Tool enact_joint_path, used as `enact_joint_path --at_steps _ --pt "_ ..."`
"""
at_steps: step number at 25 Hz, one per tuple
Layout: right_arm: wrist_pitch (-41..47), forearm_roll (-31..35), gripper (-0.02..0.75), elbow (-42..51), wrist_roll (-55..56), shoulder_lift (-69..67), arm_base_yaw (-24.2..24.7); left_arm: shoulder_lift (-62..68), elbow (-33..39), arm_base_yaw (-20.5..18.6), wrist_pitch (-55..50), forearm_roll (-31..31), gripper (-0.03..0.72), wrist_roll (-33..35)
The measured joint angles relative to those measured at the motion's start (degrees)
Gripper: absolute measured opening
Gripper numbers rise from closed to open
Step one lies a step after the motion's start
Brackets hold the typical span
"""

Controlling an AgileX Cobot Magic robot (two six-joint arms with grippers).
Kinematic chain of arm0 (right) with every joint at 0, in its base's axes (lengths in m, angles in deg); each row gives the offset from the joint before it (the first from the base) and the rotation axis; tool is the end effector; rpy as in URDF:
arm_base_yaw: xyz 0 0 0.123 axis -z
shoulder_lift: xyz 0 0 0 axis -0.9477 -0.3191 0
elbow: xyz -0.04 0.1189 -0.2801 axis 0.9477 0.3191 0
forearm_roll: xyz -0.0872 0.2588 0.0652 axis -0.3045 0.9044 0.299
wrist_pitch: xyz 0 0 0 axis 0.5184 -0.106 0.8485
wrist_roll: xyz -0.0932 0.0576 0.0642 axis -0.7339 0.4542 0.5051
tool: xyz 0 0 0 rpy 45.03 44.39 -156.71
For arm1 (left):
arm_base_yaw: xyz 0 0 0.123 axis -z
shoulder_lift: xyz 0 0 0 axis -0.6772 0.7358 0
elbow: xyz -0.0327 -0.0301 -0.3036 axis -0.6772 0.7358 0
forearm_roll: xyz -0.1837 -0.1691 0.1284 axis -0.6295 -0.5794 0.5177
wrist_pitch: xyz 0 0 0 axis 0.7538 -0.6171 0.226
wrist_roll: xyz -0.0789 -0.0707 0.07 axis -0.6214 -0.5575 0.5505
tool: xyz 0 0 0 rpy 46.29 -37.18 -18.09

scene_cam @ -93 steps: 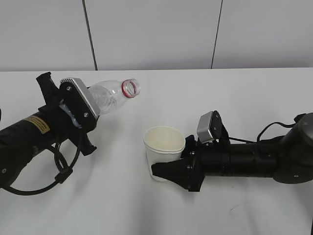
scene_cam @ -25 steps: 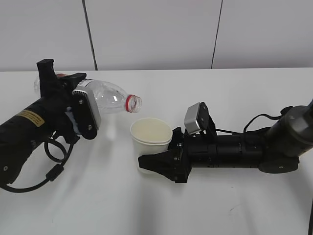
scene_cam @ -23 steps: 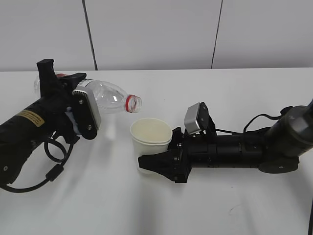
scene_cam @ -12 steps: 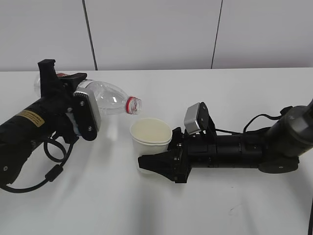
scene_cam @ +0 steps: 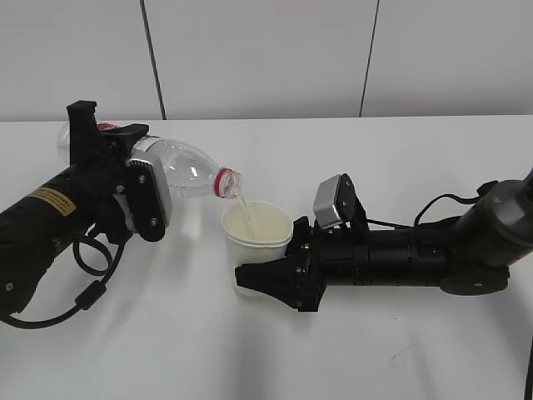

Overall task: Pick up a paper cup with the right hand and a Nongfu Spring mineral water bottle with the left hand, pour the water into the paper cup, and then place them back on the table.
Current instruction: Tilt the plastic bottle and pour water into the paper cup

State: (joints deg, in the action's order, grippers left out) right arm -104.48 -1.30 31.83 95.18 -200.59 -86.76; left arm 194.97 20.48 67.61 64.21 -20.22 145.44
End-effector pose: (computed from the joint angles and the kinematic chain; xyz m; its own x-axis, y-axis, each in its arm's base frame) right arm 0.3543 0.2057 0.0543 -0.2643 -0.1664 -0.9500 -0.9234 0.3279 0.1995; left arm 0.3453 -0.1503 0.1447 0.3428 0.9339 -0.1014 0.1137 0.0659 0.9913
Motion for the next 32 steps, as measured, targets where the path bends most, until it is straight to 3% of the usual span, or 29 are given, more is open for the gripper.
enact_joint_path --at_steps 32 --pt "0.09 -0.19 0.528 0.0 0.0 0.0 0.0 0.0 0.0 0.0 0.43 0.0 0.322 2.89"
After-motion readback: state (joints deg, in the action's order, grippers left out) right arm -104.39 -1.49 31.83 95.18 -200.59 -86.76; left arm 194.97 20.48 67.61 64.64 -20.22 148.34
